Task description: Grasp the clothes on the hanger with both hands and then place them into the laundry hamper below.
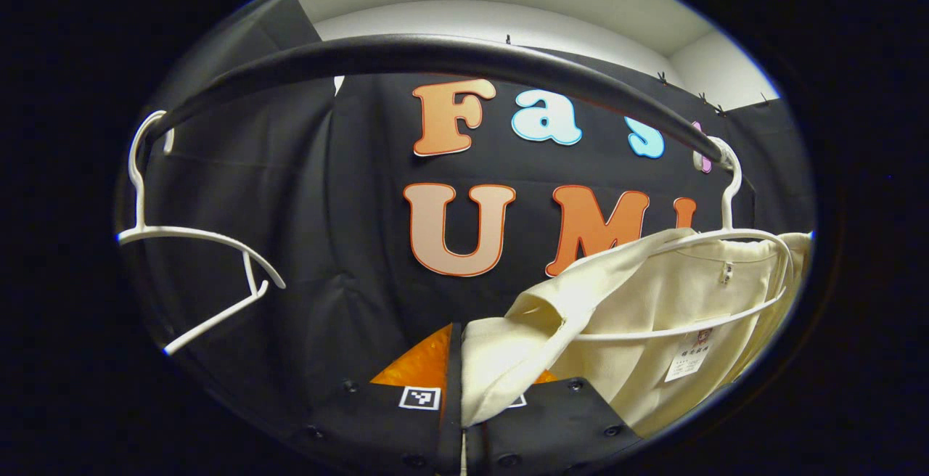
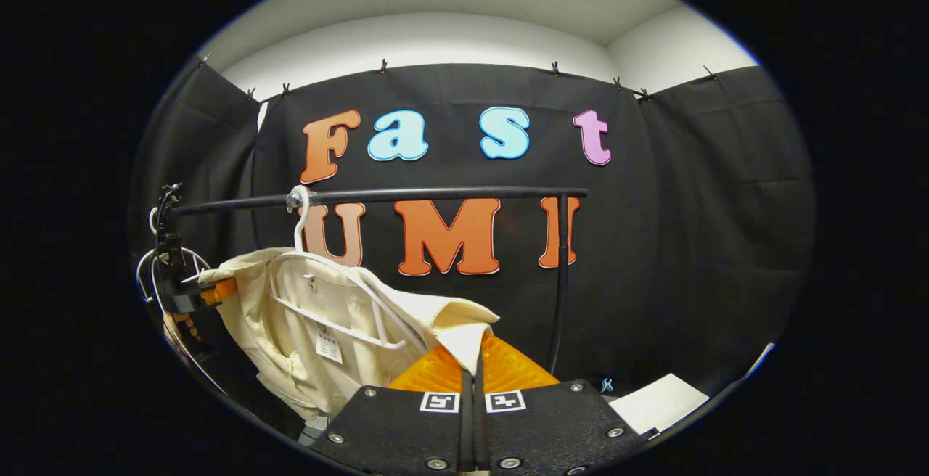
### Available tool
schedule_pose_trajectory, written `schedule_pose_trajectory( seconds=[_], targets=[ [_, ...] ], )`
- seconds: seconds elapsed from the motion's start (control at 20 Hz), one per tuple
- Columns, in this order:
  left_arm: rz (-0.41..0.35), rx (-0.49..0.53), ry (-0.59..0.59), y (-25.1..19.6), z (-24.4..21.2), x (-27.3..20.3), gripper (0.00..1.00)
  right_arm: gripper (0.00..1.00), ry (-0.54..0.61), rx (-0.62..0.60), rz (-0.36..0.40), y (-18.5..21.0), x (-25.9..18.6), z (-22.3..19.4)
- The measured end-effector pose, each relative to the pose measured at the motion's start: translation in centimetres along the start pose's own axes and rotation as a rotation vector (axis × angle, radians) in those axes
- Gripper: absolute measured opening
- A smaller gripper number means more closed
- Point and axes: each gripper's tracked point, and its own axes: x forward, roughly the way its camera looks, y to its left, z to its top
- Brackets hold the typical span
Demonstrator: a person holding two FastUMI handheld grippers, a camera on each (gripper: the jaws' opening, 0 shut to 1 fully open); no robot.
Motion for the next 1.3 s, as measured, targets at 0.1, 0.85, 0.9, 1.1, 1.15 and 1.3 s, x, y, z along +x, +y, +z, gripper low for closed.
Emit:
schedule_pose_trajectory(
  seconds=[0.1,0.85,0.9,1.1,1.15,1.3],
  targets=[
    [0.009,0.014,-0.009,0.4,0.4,0.3,0.11,0.00,-0.002,-0.008,-0.009,-1.0,0.4,0.2],
    [0.061,0.015,0.014,3.1,-1.0,4.1,0.10,0.00,0.056,0.039,0.079,-2.3,6.0,-2.4],
    [0.061,0.006,0.028,3.3,-1.7,4.5,0.11,0.00,0.066,0.052,0.086,-2.3,6.4,-3.1],
    [0.067,0.008,0.054,3.6,-3.5,4.8,0.10,0.00,0.109,0.090,0.102,-2.5,7.2,-5.9],
    [0.069,0.011,0.060,3.6,-3.8,5.0,0.11,0.00,0.120,0.111,0.105,-2.6,7.4,-6.6],
    [0.070,0.009,0.079,3.2,-3.9,4.9,0.10,0.00,0.151,0.158,0.114,-2.8,7.2,-8.8]
  ],
)
